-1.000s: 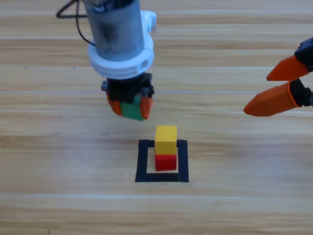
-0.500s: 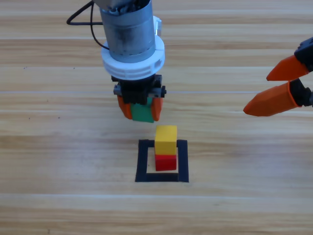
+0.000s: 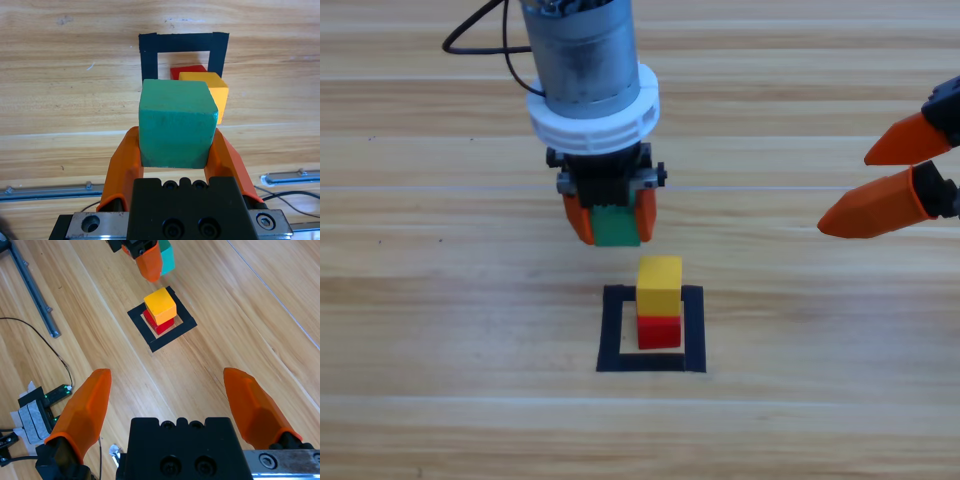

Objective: Stack the blocks in the rectangular block: red at the bottom, yellow in the middle, green on top

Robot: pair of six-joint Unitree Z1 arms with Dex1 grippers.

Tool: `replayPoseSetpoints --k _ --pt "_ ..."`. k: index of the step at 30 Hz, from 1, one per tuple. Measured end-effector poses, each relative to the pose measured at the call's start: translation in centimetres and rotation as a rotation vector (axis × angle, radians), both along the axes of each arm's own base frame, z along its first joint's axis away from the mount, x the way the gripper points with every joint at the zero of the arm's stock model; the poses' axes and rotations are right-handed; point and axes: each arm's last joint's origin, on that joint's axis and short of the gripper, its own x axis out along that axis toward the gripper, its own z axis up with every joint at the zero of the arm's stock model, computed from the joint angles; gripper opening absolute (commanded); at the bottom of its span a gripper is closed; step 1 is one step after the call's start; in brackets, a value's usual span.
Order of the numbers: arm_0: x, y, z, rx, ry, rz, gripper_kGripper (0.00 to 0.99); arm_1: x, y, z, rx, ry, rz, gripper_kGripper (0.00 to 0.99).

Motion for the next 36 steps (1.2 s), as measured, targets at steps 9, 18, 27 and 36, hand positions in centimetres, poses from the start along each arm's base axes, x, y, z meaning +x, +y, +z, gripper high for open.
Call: replayPoseSetpoints --k 9,18,27,36 --pt "0.0 -0.3 0.1 -0.011 -0.001 0.031 0.0 0.0 0.0 0.0 0.004 0.001 0.009 0.989" --pt "-0.2 -1.8 -0.7 -0.009 0.001 0.004 0.0 -0.1 0.1 0.0 0.013 0.008 0.022 0.989" --pt "-0.7 -2.5 -0.8 -0.009 0.001 -0.014 0.0 -0.1 0.1 0.0 0.012 0.005 0.027 0.989" --pt "-0.9 -2.7 -0.8 -0.008 0.0 -0.021 0.0 -0.1 0.1 0.0 0.014 0.007 0.029 0.989"
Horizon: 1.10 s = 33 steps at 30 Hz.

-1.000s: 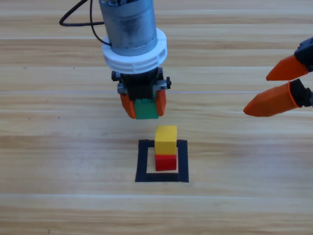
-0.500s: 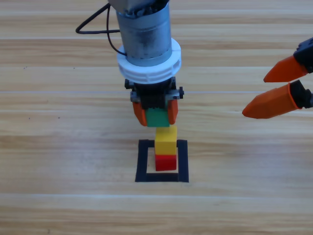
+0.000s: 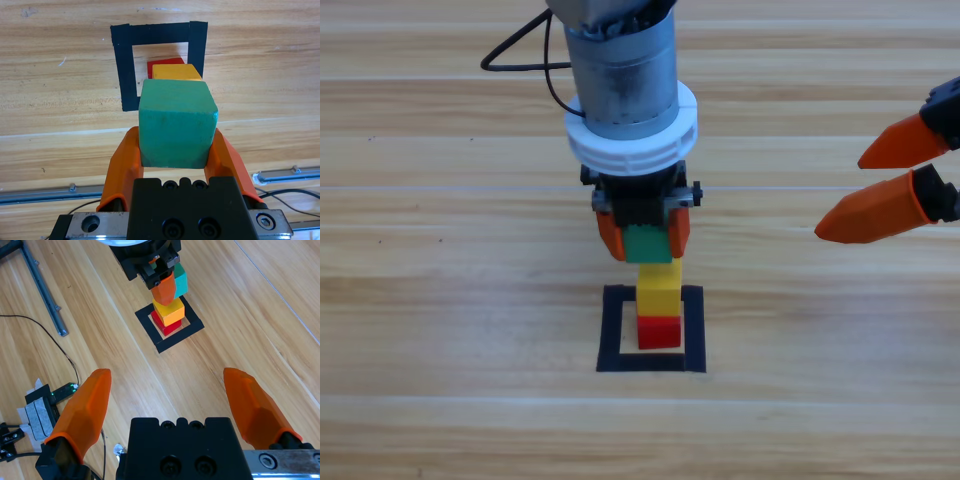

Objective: Stack the blocks in the rectangular block: red at the bottom, yellow in the middle, green on top

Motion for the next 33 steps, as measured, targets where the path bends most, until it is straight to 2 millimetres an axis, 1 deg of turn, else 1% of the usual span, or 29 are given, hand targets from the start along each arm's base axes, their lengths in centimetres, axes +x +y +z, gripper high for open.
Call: replayPoseSetpoints --k 16,22,28,33 --pt "-1.1 -0.9 0.0 0.004 -0.004 -0.03 0.0 0.0 0.0 0.0 0.001 0.001 0.002 0.989" --pt "-1.0 -1.0 -0.3 0.013 -0.004 -0.031 0.0 0.0 0.0 0.0 0.001 0.0 0.003 0.989" --pt "-0.8 -1.2 -1.1 0.031 0.001 -0.031 0.0 0.0 0.0 0.0 0.0 -0.001 0.004 0.989" --pt "-0.7 -1.2 -1.2 0.034 0.0 -0.032 0.0 0.0 0.0 0.0 0.0 -0.001 0.004 0.989"
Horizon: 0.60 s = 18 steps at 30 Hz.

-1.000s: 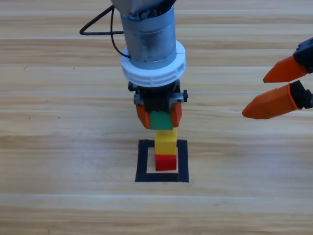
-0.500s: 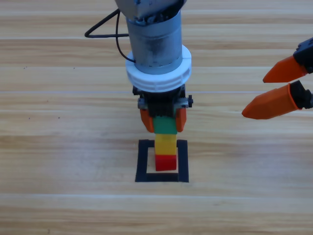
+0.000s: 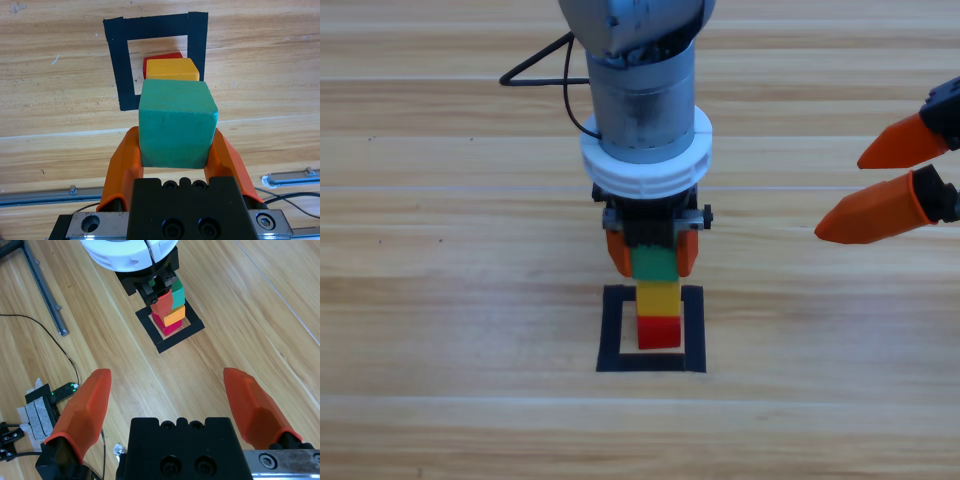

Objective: Stack the blocks in the rectangular block: red at the bottom, yellow in the middle, green on top

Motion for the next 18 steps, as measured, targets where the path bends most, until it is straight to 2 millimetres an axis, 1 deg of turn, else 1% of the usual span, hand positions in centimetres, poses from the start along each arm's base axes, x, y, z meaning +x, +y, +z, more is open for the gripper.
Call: replayPoseSetpoints --k 9,18 --pt "0.0 0.0 -0.1 0.001 0.001 -0.001 0.0 0.0 0.0 0.0 0.0 0.0 0.0 0.989" --pt "0.3 -0.3 -1.1 0.019 0.015 -0.001 0.0 0.0 0.0 0.0 0.0 0.0 0.001 0.989"
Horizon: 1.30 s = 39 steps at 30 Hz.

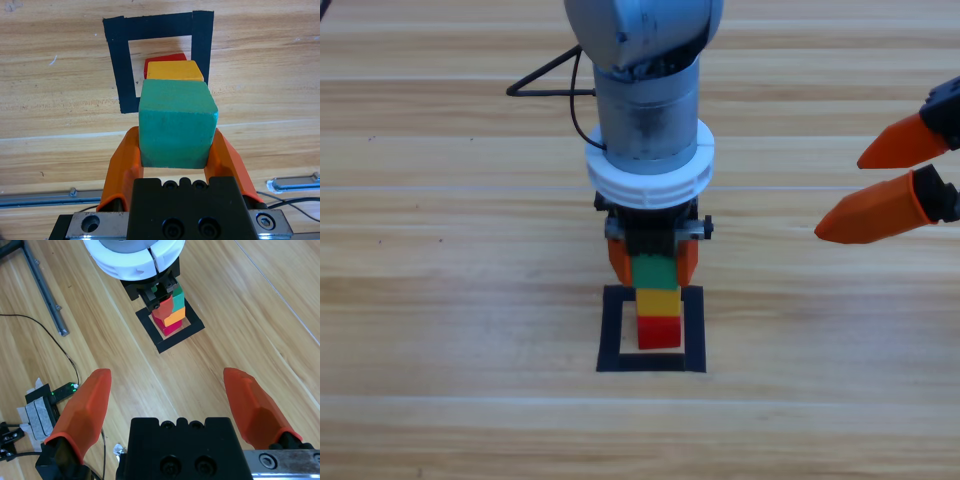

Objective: Stack the blocks in the rectangular block: red at the bottom, yellow in the middle, green on top

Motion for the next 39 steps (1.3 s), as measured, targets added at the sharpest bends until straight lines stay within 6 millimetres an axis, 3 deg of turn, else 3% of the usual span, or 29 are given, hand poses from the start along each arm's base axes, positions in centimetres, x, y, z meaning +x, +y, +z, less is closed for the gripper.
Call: replayPoseSetpoints --k 4,5,7,8,20,23,26,29,31,33,36,39 --pt "0.0 0.0 0.0 0.0 0.0 0.0 0.011 0.0 0.0 0.0 0.0 0.0 0.0 0.989" --pt "0.0 0.0 0.0 0.0 0.0 0.0 0.19 0.0 0.0 0.0 0.0 0.0 0.0 0.989" --pt "0.0 0.0 0.0 0.0 -0.001 -0.002 0.937 0.0 0.0 0.0 0.0 0.0 0.0 0.989" --pt "0.0 0.0 0.0 0.0 -0.001 -0.002 0.989 0.0 0.0 0.0 0.0 0.0 0.0 0.989" --pt "-0.2 0.3 1.1 -0.007 -0.028 -0.001 0.99 0.0 0.0 0.0 0.0 -0.001 0.002 0.989" --pt "-0.7 1.1 3.3 -0.025 -0.081 0.001 0.99 0.0 0.0 0.0 0.0 -0.001 0.002 0.989" --pt "-2.2 3.5 8.0 -0.059 -0.195 0.019 0.99 0.0 0.0 0.0 0.0 -0.001 0.002 0.989" --pt "-5.6 8.2 13.1 -0.104 -0.294 0.024 0.99 0.0 0.0 0.0 0.0 -0.001 0.002 0.989" --pt "-7.8 11.0 15.1 -0.19 -0.391 -0.023 0.99 0.0 0.0 0.0 -0.001 -0.002 0.002 0.989" --pt "-9.1 12.5 15.5 -0.268 -0.483 -0.088 0.99 0.0 0.0 0.0 -0.001 -0.002 0.002 0.989" --pt "-11.1 14.3 12.9 -0.343 -0.551 -0.231 0.99 0.0 0.0 0.0 -0.001 -0.002 0.003 0.989" --pt "-11.6 13.9 12.3 -0.322 -0.544 -0.273 0.99 0.0 0.0 0.0 -0.001 -0.004 0.006 0.989"
